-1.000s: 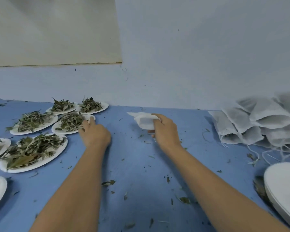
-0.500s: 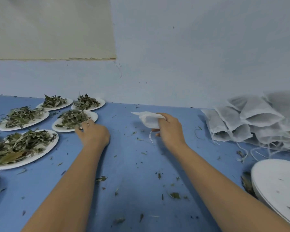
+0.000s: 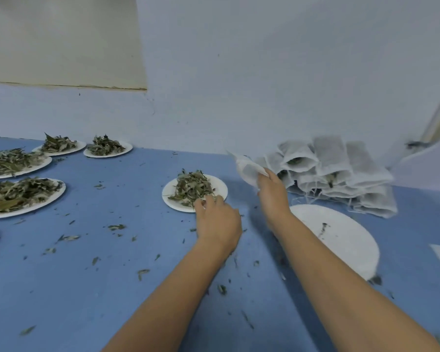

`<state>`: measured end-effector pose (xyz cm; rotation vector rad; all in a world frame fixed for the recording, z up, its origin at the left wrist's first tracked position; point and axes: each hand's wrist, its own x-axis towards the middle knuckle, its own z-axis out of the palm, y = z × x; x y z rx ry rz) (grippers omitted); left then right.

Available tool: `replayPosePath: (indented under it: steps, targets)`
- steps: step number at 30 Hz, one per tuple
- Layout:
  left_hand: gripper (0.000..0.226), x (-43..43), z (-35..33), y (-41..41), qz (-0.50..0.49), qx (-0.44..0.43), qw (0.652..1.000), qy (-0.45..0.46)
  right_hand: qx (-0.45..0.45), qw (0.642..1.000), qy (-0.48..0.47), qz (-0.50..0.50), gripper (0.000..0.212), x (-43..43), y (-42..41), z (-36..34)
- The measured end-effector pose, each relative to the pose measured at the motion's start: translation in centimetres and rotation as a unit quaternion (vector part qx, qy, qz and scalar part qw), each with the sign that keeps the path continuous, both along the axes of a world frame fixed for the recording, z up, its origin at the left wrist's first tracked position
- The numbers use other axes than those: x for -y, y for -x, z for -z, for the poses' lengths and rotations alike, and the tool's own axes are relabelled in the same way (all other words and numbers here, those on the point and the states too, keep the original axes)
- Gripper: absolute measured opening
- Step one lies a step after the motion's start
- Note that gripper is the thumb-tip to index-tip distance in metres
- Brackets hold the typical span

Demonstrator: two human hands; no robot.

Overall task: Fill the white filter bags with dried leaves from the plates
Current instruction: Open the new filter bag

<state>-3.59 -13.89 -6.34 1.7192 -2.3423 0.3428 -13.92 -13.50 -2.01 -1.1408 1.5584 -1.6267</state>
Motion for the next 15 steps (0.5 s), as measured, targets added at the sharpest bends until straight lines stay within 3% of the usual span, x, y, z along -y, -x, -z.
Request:
replayPosePath:
  steps: [5, 7, 9, 11, 13, 15]
  targets:
    - [0.034, -4.0, -1.0, 3.3, 0.024, -0.012, 1.000, 0.003, 0.019, 1.000, -0.018, 0.017, 0.032, -2.2, 2.3, -0.3]
    - [0.031, -4.2, -1.8, 3.0, 0.034, -0.065, 0.997, 0.029, 0.027, 0.999, -0.027, 0.013, 0.031, -2.4, 2.5, -0.3]
    - [0.028, -3.6, -2.8, 1.8, 0.044, -0.185, 0.980, 0.067, 0.041, 0.998, -0.043, 0.004, 0.034, -2.1, 2.2, -0.5]
    - [0.028, -2.2, -3.4, -0.2, 0.015, -0.365, 0.927, 0.079, 0.077, 0.995, -0.060, -0.017, 0.034, -1.6, 1.6, -0.7]
    - [0.026, -0.3, -3.9, -2.3, -0.057, -0.527, 0.846, 0.061, 0.106, 0.991, -0.071, -0.031, 0.027, -0.9, 1.0, -0.8]
    - [0.030, 1.8, -4.1, -4.0, -0.129, -0.603, 0.787, -0.010, 0.115, 0.990, -0.079, -0.029, 0.027, -0.3, 0.5, -0.8]
